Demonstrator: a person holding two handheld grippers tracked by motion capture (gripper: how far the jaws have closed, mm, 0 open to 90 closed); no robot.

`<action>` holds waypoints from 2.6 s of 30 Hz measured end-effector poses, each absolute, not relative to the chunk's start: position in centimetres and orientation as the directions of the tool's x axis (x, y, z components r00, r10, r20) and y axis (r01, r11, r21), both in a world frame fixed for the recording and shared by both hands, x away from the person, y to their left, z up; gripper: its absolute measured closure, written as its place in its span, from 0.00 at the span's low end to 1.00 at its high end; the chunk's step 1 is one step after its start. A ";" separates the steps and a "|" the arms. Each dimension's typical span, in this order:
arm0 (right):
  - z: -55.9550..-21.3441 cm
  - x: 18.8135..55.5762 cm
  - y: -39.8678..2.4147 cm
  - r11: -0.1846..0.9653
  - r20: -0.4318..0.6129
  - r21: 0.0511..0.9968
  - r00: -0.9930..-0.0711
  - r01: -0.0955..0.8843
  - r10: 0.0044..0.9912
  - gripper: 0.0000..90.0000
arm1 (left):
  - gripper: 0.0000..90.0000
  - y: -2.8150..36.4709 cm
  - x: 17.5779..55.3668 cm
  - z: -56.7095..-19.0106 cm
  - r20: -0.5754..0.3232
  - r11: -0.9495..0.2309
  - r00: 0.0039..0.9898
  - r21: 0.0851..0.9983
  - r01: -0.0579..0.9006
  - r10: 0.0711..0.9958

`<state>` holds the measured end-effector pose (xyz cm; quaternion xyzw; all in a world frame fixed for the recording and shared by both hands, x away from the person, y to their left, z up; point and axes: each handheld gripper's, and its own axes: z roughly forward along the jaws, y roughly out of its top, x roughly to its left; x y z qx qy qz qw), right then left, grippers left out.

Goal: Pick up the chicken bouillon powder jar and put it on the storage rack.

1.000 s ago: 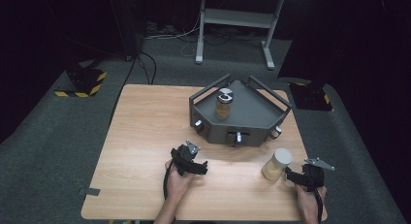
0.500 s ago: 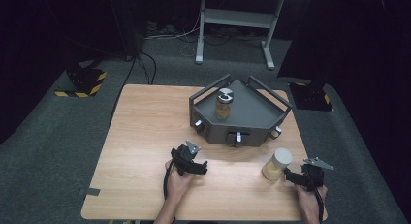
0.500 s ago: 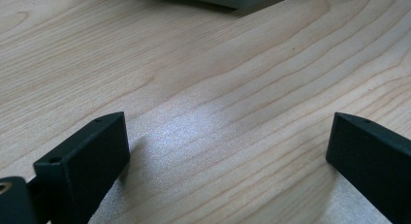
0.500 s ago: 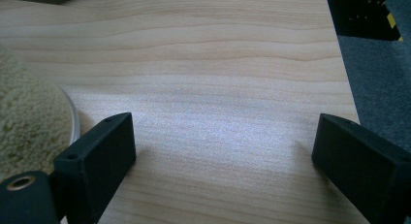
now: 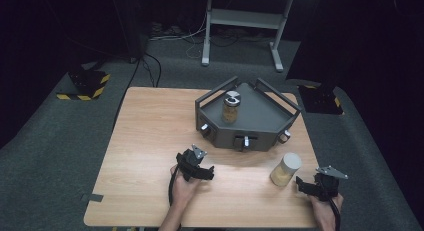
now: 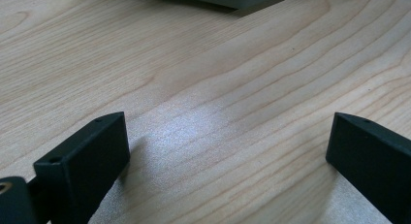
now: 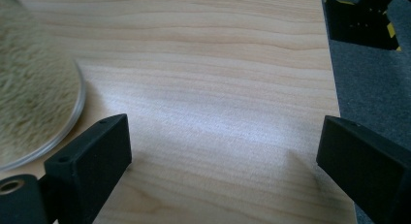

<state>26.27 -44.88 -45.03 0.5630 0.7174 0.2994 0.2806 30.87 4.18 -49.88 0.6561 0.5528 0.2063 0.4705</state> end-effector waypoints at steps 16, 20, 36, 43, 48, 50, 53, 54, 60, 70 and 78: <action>-44.4 23.7 -46.3 0.241 -0.014 0.744 -0.346 0.623 0.938 0.05 | 0.02 4.1 30.9 -49.9 -0.250 0.056 0.301 0.846 0.530 0.920; -44.3 23.4 -46.5 0.250 0.009 0.751 -0.389 0.611 0.921 0.05 | 0.02 4.1 30.9 -49.9 -0.250 0.057 0.300 0.846 0.531 0.921; -43.7 23.9 -45.7 0.263 0.044 0.793 -0.483 0.549 0.875 0.07 | 0.02 4.1 30.9 -49.9 -0.249 0.056 0.299 0.846 0.531 0.921; -43.2 24.6 -44.8 0.277 0.027 0.808 -0.502 0.520 0.864 0.07 | 0.02 4.1 30.9 -49.9 -0.250 0.057 0.299 0.846 0.530 0.921; -43.0 25.1 -44.3 0.277 0.021 0.817 -0.506 0.506 0.862 0.07 | 0.02 4.1 30.9 -49.9 -0.250 0.057 0.299 0.846 0.531 0.921; -42.9 25.3 -44.2 0.277 0.021 0.819 -0.508 0.503 0.861 0.08 | 0.02 4.1 30.9 -49.9 -0.250 0.057 0.299 0.846 0.531 0.921; -42.8 25.5 -43.9 0.275 0.014 0.828 -0.508 0.489 0.861 0.08 | 0.02 4.1 30.9 -49.9 -0.249 0.056 0.300 0.846 0.531 0.921; -42.8 25.5 -43.8 0.273 0.012 0.831 -0.506 0.484 0.862 0.09 | 0.02 4.1 30.9 -49.9 -0.249 0.056 0.300 0.846 0.531 0.921; -42.6 26.2 -43.2 0.267 0.008 0.839 -0.502 0.473 0.865 0.09 | 0.02 4.1 30.9 -49.9 -0.249 0.055 0.300 0.846 0.531 0.921; -42.7 27.3 -42.3 0.281 0.002 0.838 -0.517 0.468 0.856 0.14 | 0.02 4.1 30.9 -49.9 -0.249 0.056 0.300 0.846 0.531 0.921; -42.9 27.9 -42.3 0.280 0.011 0.836 -0.526 0.471 0.851 0.20 | 0.02 4.1 30.9 -49.9 -0.249 0.056 0.300 0.846 0.531 0.921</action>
